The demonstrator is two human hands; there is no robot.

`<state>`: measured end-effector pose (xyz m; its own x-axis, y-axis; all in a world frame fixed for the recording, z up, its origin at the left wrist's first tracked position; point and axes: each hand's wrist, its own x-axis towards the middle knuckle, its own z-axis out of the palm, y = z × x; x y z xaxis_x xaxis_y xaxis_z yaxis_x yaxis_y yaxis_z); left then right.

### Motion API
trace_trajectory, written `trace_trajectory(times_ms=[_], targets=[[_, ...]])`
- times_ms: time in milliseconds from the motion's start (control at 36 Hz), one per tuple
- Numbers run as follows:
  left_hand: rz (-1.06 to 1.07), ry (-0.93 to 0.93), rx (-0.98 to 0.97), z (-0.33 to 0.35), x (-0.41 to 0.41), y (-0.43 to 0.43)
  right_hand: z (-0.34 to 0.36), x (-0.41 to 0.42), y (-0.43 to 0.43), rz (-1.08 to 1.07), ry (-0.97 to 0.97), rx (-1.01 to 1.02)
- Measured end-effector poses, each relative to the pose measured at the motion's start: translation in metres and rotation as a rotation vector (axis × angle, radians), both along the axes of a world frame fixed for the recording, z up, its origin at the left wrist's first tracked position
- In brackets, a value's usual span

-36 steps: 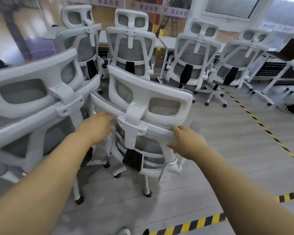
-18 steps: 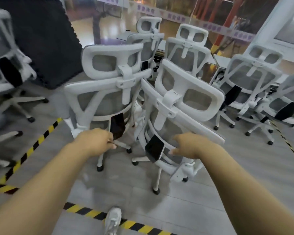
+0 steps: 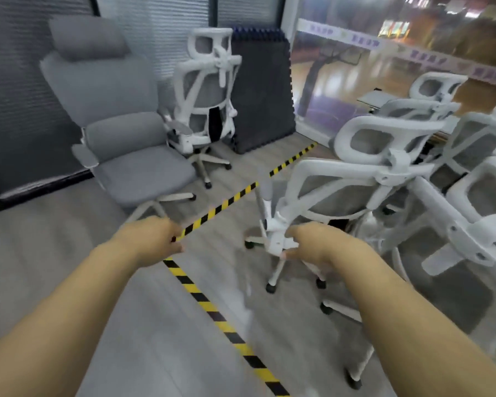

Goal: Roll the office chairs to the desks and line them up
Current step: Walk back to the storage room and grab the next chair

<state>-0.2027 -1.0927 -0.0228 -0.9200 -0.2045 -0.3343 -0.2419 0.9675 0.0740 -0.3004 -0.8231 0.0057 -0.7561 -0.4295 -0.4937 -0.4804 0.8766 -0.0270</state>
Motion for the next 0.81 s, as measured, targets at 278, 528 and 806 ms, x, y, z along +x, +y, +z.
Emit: trace_trajectory(times_ms=[278,528,806], targets=[[0.249,0.013,-0.012,0.013,0.065,-0.189,-0.004,0.007,-0.202,0.197,0.029,-0.069],[0.359,0.026,-0.012,0.009,0.085,-0.312,-0.006,-0.006,-0.345,0.358,0.019,-0.029],[0.471,0.001,-0.030,0.002,0.053,-0.453,-0.020,-0.083,-0.517,0.454,0.006,-0.043]])
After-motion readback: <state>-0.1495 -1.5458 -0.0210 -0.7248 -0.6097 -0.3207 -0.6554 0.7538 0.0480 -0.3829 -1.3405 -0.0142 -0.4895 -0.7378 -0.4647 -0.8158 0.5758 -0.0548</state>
